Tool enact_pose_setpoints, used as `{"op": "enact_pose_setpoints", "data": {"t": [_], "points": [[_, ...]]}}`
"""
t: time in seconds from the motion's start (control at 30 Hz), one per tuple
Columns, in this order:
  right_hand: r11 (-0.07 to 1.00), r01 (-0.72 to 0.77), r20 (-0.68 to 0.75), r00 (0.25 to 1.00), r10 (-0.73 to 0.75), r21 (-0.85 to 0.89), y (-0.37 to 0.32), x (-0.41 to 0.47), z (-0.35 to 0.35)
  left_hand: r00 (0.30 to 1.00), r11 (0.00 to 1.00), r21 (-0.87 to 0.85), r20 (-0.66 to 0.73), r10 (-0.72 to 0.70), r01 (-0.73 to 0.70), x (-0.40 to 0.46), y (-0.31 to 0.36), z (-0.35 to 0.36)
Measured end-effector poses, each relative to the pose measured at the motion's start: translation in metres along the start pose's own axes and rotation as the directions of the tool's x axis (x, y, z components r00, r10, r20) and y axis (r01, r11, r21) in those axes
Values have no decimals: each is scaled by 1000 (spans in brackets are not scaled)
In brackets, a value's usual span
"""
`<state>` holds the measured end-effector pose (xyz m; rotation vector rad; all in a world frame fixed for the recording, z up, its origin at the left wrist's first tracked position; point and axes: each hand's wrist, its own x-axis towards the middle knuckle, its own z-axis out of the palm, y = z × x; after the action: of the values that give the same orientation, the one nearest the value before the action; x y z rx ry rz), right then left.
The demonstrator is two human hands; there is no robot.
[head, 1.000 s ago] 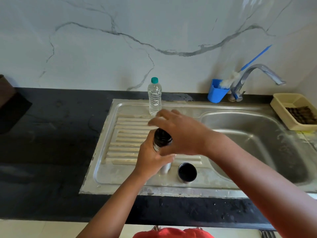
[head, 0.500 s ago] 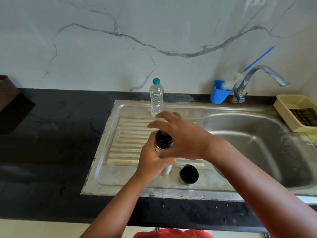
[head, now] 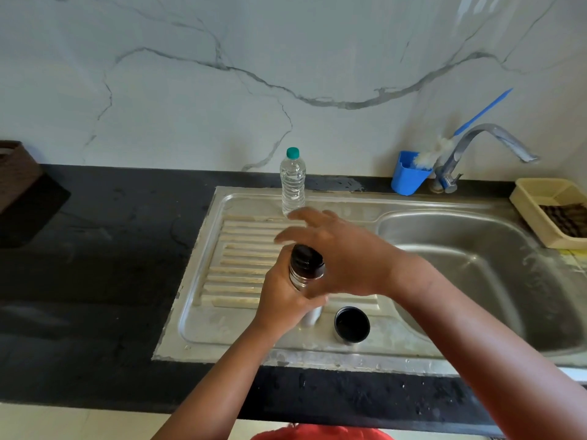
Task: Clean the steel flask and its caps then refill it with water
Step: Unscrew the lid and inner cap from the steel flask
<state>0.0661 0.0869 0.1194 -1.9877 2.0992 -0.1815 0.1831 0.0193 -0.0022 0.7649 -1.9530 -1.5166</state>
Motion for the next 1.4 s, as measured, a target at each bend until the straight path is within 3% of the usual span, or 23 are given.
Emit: {"op": "enact_pose_setpoints", "data": {"t": [0.07,0.17,0.33,0.47,0.53,0.67,0.9,1.4], "points": [[990,-86,-99,992,75,-111,-3,3,6,1000,1000,-4,5,-6,6,-1,0,-1],[988,-15,-126,992,-5,-155,-4,4,9,1000,1000,21,5,6,-6,0,0,-1],[993,110,-55,993,-108,38,8,3,-8,1000,1000,-19,-5,20,-20,0,-3,0],[973,122,-260,963,-69,194,23,-3,-30,999,999,-16,-16,52,-52,1,-6,-1],[978,47,-326,945,22,203,37,-1,-33,998,998,8,-17,67,-67,2,-6,0],[967,-94,-287,944,163,238,74,17,-2,997,998,18,-30,68,-68,3,-7,1],[912,-364,-55,923,380,190,129,48,97,996,996,47,-40,82,-80,4,-8,1],[909,-364,-56,923,382,201,151,39,153,995,994,53,-42,93,-91,4,-7,1]]}}
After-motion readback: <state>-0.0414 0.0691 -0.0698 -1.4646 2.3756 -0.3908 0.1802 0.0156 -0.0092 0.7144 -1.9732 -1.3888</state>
